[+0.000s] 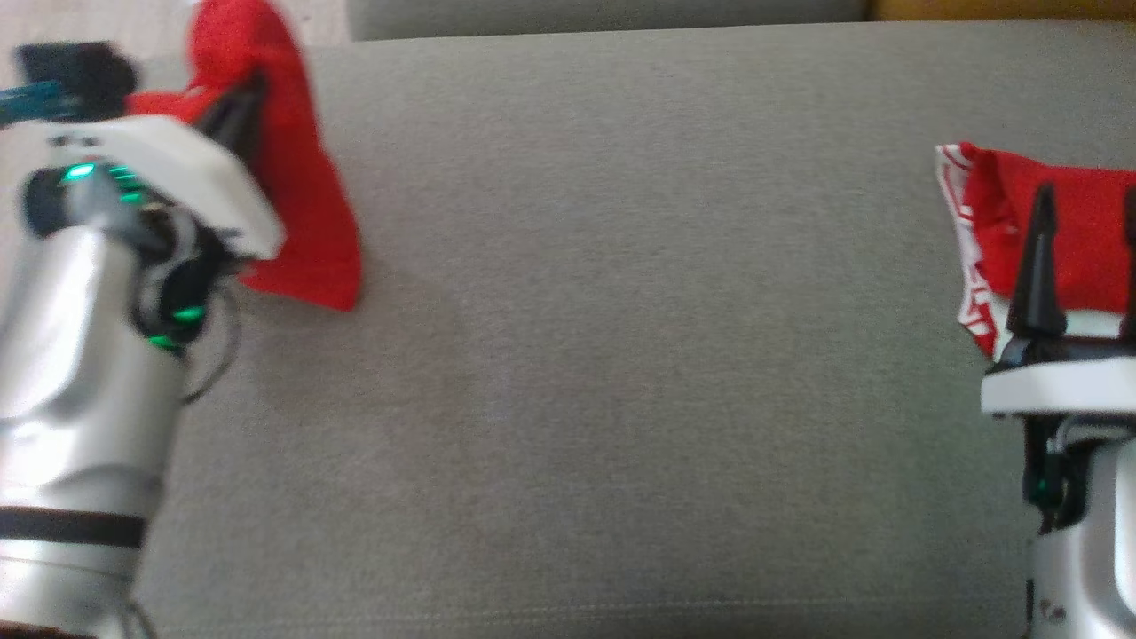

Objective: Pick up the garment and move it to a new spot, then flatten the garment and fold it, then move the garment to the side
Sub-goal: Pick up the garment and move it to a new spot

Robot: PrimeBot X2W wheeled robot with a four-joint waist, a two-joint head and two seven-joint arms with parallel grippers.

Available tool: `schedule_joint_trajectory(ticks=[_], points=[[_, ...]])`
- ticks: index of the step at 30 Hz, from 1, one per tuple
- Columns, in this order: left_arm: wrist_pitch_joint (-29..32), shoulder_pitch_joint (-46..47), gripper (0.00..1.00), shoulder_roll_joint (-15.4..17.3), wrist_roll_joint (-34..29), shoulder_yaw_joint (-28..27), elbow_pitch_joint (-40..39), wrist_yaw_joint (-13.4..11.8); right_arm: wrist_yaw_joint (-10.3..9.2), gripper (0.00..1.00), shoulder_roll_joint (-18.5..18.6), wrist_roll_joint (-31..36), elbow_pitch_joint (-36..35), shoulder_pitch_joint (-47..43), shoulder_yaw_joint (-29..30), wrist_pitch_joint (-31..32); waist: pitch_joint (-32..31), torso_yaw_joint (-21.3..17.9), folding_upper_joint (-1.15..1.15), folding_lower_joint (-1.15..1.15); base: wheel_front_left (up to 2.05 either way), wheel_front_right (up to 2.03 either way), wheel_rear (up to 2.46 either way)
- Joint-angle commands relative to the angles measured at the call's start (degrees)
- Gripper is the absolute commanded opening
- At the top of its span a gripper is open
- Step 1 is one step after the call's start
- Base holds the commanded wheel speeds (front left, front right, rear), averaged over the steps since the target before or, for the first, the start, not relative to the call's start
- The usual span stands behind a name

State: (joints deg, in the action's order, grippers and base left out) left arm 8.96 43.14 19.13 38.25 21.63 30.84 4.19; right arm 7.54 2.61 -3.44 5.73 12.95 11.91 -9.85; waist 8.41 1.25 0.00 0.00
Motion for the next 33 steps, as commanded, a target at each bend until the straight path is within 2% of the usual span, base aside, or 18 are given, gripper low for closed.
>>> schedule_joint_trajectory(ticks=[1,5,9,14,19,20,21,25,28,33], points=[[0.41,1.81,0.00,1.06,-0.44,-1.11,-3.64,-1.36,-0.05,1.00,0.27,0.05,-2.64,2.88,-1.06,0.64,-0.26,-1.76,0.00,0.00,0.00,0.00,0.00],[1.54,0.79,0.00,-4.20,-1.33,1.72,-7.73,-4.96,-0.05,1.00,0.27,-0.81,-4.26,4.19,-1.15,1.61,0.81,-4.48,0.00,0.00,0.00,0.00,0.00],[1.57,0.68,0.00,-8.11,-1.51,3.61,-8.22,-6.34,-0.05,1.00,0.27,-2.01,-4.53,4.52,-2.69,1.68,1.96,-6.92,0.00,0.00,0.00,0.00,0.00],[0.28,2.18,0.00,-13.32,-1.16,5.57,-5.34,-7.48,-0.05,1.00,0.27,-3.84,-3.61,5.14,-4.62,0.86,4.27,-10.66,0.00,0.00,0.00,0.00,0.00],[-3.23,5.19,0.00,-15.86,-0.65,7.84,-0.95,-9.96,-0.05,1.00,0.27,-5.06,-2.33,5.70,-5.69,-0.53,5.85,-13.26,0.00,0.00,0.00,0.00,0.00],[-4.20,5.82,0.54,-16.05,-0.24,8.52,-0.15,-10.46,-0.05,1.00,0.27,-5.25,-1.99,5.76,-5.82,-0.77,6.02,-13.62,0.00,0.00,0.00,0.00,0.00],[-5.10,6.32,1.00,-16.15,0.71,9.14,0.55,-10.92,-0.05,1.00,0.27,-5.47,-1.63,5.84,-6.08,-1.01,6.14,-13.99,0.00,0.00,0.00,0.00,0.00],[-9.39,8.03,1.00,-16.23,6.55,14.37,0.76,-12.50,-0.05,1.00,0.27,-6.27,-0.17,5.88,-7.20,-1.93,6.30,-14.39,0.00,0.00,0.00,0.00,0.00],[-14.05,9.82,1.00,-16.24,10.04,17.32,2.33,-13.61,-0.05,1.00,0.27,-6.49,0.90,5.51,-7.70,-2.60,5.76,-12.61,0.00,0.00,0.00,0.00,0.00],[-18.74,10.51,1.00,-15.45,10.50,16.86,7.08,-12.72,-0.05,1.00,0.27,-5.92,1.47,4.66,-8.24,-2.77,3.71,-8.45,0.00,0.00,0.00,0.00,0.00]])
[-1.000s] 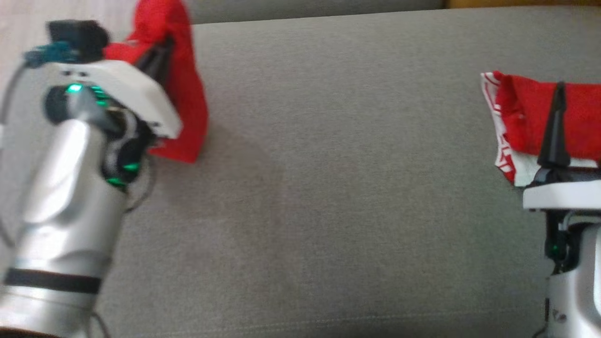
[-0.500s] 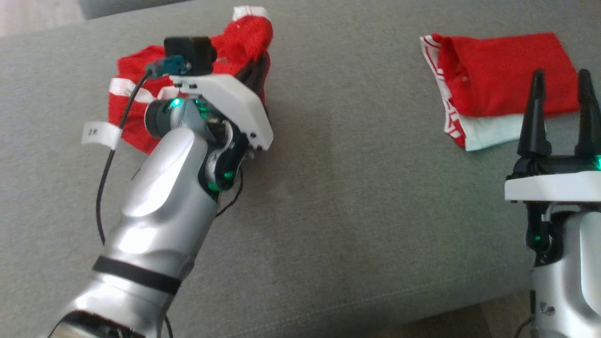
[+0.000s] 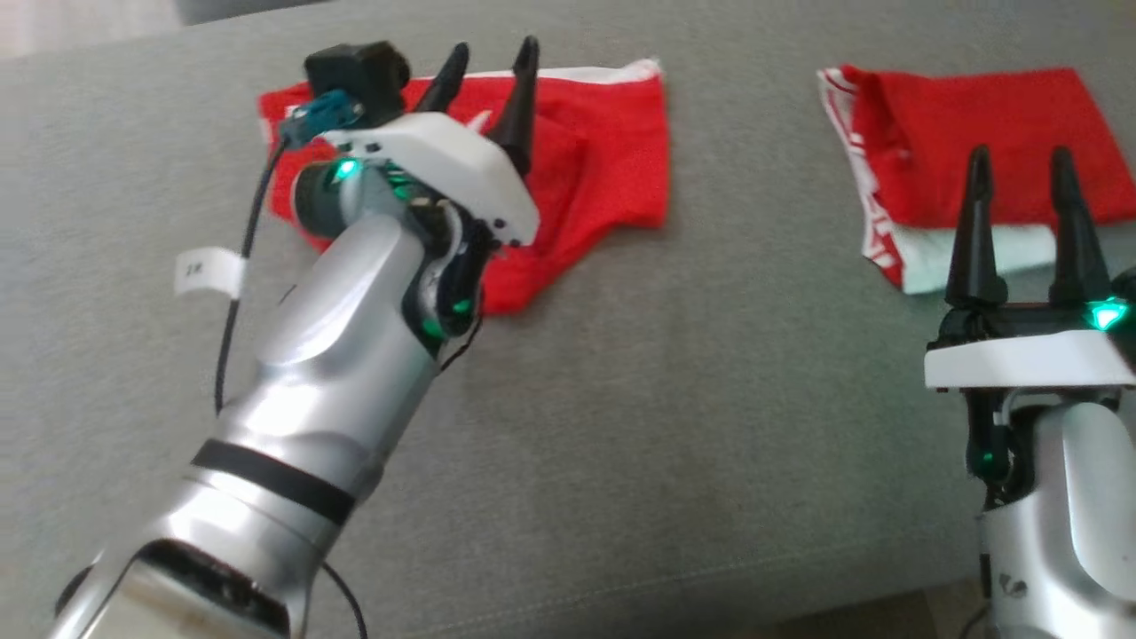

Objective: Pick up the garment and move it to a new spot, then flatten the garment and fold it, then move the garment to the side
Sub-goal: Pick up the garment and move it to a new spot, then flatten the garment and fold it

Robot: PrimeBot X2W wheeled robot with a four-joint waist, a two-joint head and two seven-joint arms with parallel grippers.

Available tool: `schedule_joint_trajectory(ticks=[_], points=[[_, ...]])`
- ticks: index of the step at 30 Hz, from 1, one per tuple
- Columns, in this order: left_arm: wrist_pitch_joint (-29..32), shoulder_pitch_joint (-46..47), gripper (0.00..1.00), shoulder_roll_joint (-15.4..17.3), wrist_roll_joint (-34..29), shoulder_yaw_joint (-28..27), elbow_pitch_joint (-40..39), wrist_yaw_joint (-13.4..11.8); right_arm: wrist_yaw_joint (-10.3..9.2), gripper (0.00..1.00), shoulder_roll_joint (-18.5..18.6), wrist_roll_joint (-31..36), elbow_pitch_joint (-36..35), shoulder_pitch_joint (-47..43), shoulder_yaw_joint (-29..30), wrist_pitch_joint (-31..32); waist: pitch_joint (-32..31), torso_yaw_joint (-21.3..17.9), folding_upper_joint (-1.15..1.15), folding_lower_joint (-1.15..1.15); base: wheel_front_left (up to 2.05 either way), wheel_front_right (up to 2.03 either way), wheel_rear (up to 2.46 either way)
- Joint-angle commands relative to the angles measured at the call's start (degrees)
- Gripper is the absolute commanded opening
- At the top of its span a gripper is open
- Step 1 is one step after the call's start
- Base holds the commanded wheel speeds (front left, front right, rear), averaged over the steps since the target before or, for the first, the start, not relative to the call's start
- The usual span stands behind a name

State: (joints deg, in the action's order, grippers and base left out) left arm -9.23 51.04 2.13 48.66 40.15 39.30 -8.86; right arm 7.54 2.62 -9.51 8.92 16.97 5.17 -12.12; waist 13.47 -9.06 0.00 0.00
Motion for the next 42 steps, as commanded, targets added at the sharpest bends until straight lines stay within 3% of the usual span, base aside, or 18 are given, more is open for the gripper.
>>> schedule_joint_trajectory(ticks=[1,9,17,25,33,37,42], points=[[-1.23,2.21,1.00,2.27,0.05,-1.86,-0.67,0.84,-0.05,1.00,0.26,0.33,-1.64,0.38,-1.44,-0.46,-1.94,3.02,0.00,0.00,0.00,0.00,0.00],[-5.05,-7.81,1.00,10.76,-0.32,-4.38,-0.12,3.24,-0.05,1.00,0.26,0.83,-0.83,-2.30,-1.59,0.43,-7.24,11.30,0.00,0.00,0.00,0.00,0.00],[-5.73,-25.54,1.00,15.21,-2.56,-9.44,-11.42,3.28,-0.05,1.00,0.26,-0.36,0.77,-6.18,-3.27,0.86,-11.92,16.90,0.00,0.00,0.00,0.00,0.00],[-5.75,-38.62,1.00,11.36,-6.67,-18.14,-23.75,1.30,-0.05,1.00,0.26,-1.10,1.91,-8.96,-4.28,1.34,-13.39,19.47,0.00,0.00,0.00,0.00,0.00],[-5.76,-41.78,1.00,8.51,-11.65,-20.27,-26.27,3.20,-0.05,1.00,0.26,2.21,4.43,-4.97,-8.70,6.92,-11.76,22.12,0.00,0.00,0.00,0.00,0.00],[-5.76,-41.42,1.00,6.77,-12.35,-20.21,-25.19,4.63,-0.05,1.00,0.26,0.44,9.03,0.44,-10.11,11.97,-9.75,24.02,0.00,0.00,0.00,0.00,0.00],[-5.76,-40.16,1.00,4.53,-12.77,-20.92,-23.62,6.17,-0.05,1.00,0.26,4.71,16.45,8.61,-9.82,15.94,-6.75,27.11,0.00,0.00,0.00,0.00,0.00]])
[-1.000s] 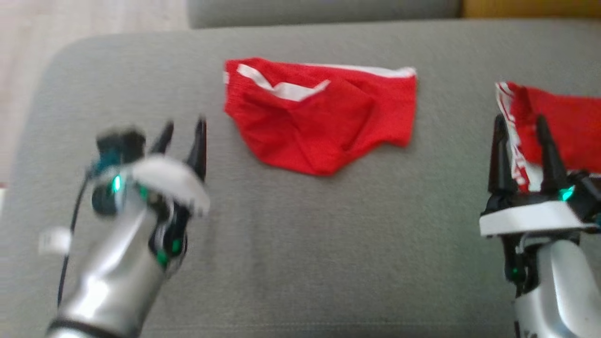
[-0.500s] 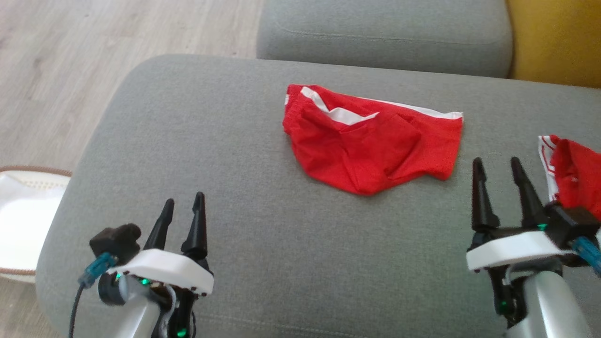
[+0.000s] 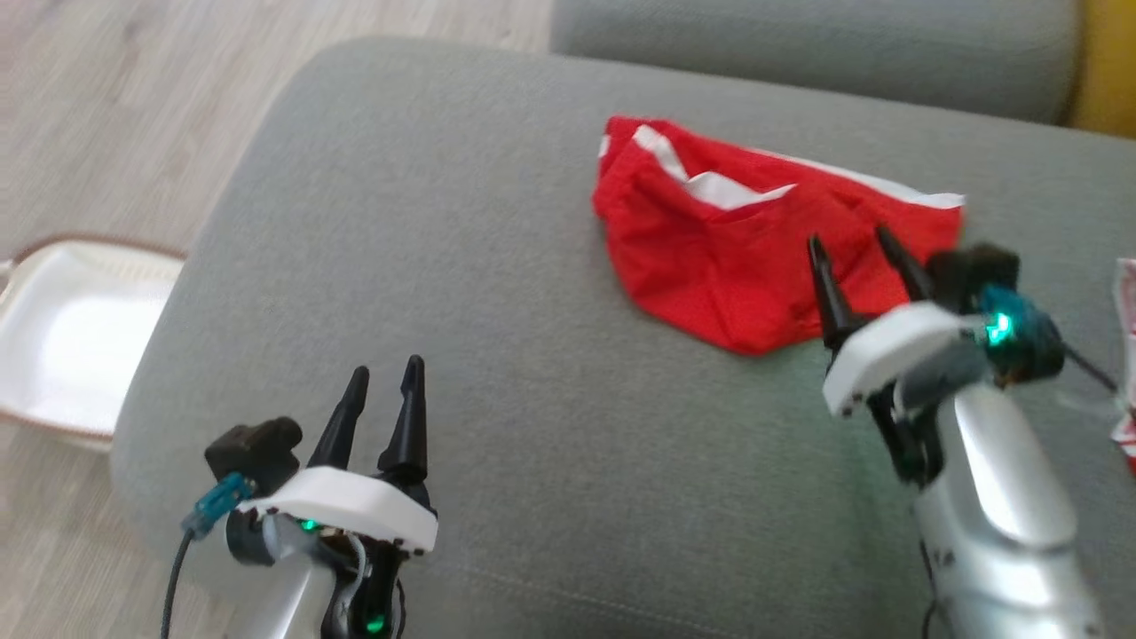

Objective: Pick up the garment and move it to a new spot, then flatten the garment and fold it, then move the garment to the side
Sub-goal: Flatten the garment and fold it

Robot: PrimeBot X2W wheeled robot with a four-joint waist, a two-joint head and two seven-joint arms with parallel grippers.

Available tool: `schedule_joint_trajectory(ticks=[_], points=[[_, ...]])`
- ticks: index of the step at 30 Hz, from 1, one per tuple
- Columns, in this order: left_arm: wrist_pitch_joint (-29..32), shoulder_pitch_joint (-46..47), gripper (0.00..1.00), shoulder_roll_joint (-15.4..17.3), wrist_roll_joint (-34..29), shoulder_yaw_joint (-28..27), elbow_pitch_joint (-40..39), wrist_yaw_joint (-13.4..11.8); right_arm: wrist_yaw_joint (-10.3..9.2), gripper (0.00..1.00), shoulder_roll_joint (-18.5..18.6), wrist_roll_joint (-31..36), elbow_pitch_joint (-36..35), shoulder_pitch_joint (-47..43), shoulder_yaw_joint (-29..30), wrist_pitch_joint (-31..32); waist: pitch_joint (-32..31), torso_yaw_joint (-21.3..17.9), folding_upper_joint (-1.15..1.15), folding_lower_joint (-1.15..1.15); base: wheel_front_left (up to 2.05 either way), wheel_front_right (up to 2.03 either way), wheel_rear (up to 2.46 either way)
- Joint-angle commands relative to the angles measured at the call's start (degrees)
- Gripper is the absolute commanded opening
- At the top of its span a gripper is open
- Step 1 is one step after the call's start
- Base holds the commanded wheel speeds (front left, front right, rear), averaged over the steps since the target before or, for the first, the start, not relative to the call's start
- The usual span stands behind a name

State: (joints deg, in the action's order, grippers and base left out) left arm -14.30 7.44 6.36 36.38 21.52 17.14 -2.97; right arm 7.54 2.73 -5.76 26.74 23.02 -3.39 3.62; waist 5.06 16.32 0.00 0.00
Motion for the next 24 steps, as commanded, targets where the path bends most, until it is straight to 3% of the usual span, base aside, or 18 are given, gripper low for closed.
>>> schedule_joint_trajectory(ticks=[1,11,24], points=[[-0.70,3.80,1.00,-0.08,-0.71,-2.54,-1.26,0.60,-0.05,1.00,0.15,1.82,0.32,3.97,-0.84,0.87,2.22,2.44,0.00,0.00,0.00,0.00,0.00],[-0.70,4.38,1.00,-2.76,-3.21,-4.50,0.96,3.28,-0.05,1.00,0.15,5.28,13.74,13.27,5.78,1.28,4.59,6.87,0.00,0.00,0.00,0.00,0.00],[-0.70,4.71,1.00,-3.45,-2.48,-2.87,1.84,4.29,-0.05,1.00,0.15,9.01,23.25,19.22,10.80,-0.25,5.54,7.38,0.00,0.00,0.00,0.00,0.00]])
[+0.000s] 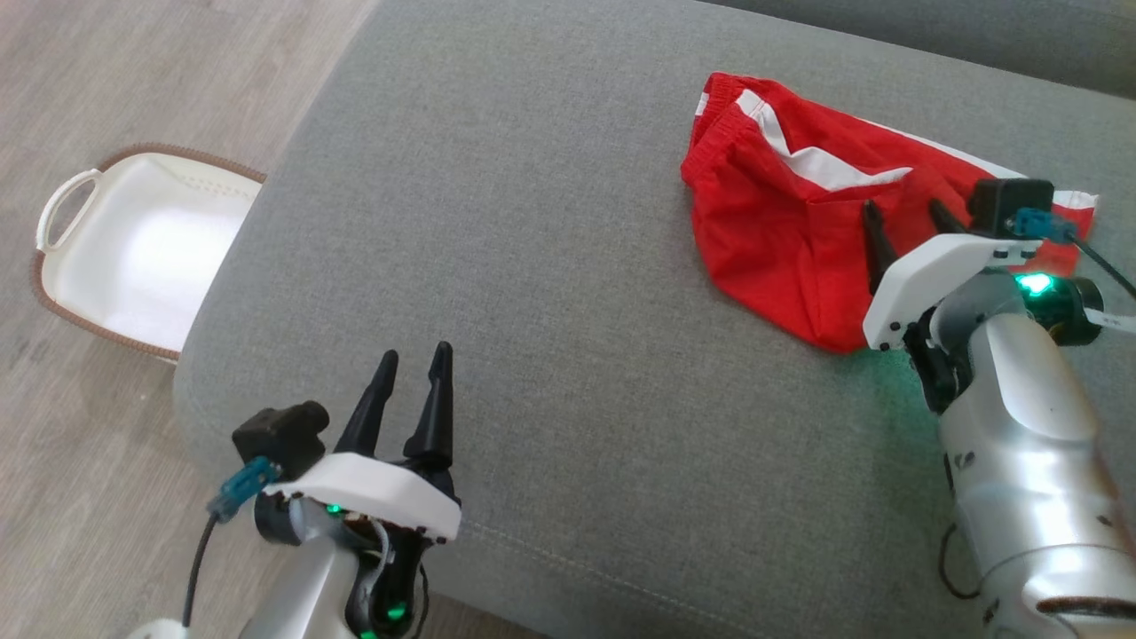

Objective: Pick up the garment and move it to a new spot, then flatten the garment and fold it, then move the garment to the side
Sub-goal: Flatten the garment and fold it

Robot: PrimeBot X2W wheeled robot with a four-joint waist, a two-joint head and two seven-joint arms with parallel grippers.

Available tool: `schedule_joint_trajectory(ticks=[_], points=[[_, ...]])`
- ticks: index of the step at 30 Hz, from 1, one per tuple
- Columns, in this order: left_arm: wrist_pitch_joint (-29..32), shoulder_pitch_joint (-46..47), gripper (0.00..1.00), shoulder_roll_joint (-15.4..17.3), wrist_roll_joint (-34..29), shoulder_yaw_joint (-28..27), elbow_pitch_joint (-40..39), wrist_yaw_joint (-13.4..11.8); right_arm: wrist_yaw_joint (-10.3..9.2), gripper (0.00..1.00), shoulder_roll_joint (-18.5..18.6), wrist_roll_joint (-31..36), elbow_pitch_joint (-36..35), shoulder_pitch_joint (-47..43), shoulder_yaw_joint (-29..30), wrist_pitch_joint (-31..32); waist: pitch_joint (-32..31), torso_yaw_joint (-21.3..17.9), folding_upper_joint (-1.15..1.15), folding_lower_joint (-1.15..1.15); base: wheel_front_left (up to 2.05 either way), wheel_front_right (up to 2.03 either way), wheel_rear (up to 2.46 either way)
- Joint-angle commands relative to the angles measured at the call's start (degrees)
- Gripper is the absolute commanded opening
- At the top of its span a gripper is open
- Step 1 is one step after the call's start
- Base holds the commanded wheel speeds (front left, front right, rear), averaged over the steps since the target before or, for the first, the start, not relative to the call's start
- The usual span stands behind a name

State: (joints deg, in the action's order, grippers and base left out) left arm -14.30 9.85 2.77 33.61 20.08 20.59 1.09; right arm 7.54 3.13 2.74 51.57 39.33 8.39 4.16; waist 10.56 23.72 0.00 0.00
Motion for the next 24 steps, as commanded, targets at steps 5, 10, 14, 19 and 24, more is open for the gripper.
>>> schedule_joint_trajectory(ticks=[5,10,14,19,24], points=[[-0.70,2.69,1.00,0.12,1.33,-0.24,-1.88,-0.31,-0.05,0.31,-0.25,1.35,1.16,4.70,-0.50,-1.25,0.49,-0.08,0.00,0.00,0.00,0.00,0.00],[-0.70,2.79,1.00,0.11,1.86,-0.22,-1.69,-0.60,-0.05,0.00,-0.25,1.90,2.86,5.90,-0.57,-2.86,0.62,-0.55,0.00,0.00,0.00,0.00,0.00],[-0.70,2.43,1.00,0.11,1.84,-0.88,-1.37,-0.79,-0.05,0.00,-0.25,0.90,3.50,5.78,-1.18,-5.01,-0.11,-1.70,0.00,0.00,0.00,0.00,0.00],[-0.70,1.95,1.00,0.11,1.31,-1.75,-1.16,-0.76,-0.05,0.00,-0.25,-1.97,2.66,3.60,0.06,-8.05,-1.54,-4.33,0.00,0.00,0.00,0.00,0.00],[-0.70,1.64,1.00,0.11,0.45,-2.82,-1.29,-0.55,-0.05,0.00,-0.25,-4.36,0.64,-0.94,0.98,-9.32,-2.42,-7.85,0.00,0.00,0.00,0.00,0.00]])
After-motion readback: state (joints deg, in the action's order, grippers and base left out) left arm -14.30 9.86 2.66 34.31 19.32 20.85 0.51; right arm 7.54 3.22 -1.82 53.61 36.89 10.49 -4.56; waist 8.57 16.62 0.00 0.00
